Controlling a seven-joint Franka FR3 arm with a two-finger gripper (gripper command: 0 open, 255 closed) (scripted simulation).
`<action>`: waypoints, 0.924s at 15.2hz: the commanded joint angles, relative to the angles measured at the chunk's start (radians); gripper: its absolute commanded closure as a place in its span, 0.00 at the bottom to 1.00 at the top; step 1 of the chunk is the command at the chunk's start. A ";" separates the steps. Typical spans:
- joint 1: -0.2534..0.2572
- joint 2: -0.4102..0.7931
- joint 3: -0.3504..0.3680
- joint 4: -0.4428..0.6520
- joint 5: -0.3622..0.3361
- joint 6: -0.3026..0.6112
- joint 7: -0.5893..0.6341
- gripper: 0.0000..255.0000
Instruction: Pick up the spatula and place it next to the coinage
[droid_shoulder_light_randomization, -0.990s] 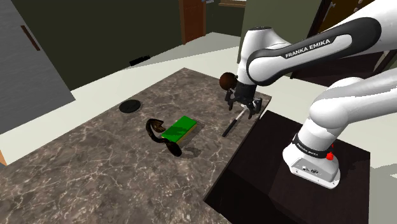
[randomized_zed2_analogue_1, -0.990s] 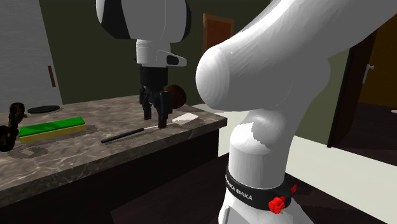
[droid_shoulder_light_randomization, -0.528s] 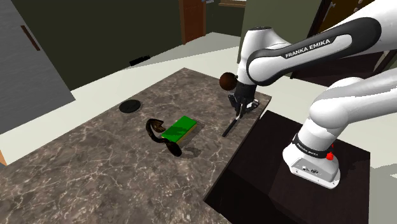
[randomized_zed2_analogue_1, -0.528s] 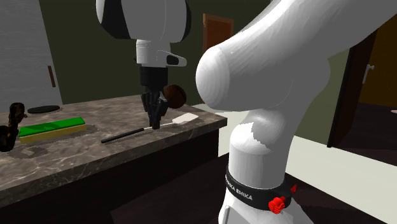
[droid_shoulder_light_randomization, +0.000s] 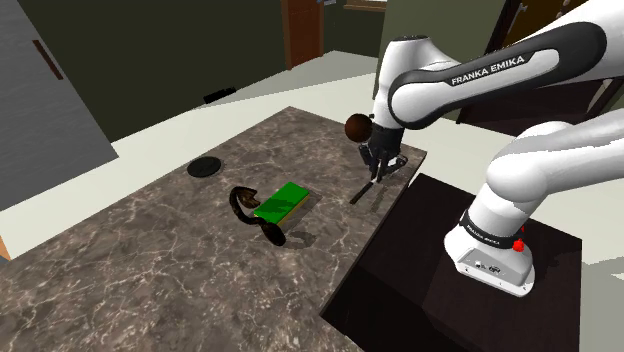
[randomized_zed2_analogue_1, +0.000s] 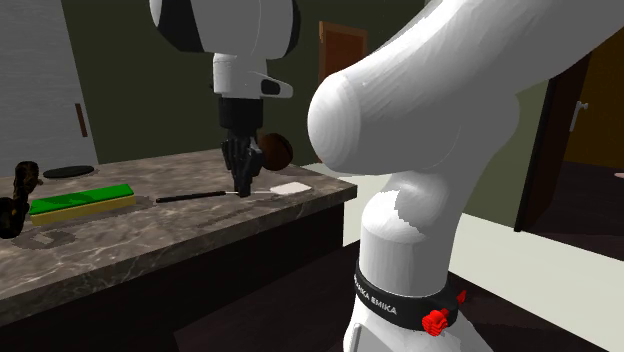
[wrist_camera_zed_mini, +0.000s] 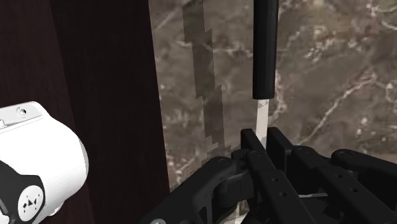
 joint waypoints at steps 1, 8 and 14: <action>0.000 -0.027 -0.013 0.011 -0.011 -0.038 0.004 1.00; -0.010 -0.086 -0.056 0.075 -0.056 -0.159 0.017 1.00; -0.031 -0.062 -0.064 0.157 -0.081 -0.211 0.032 1.00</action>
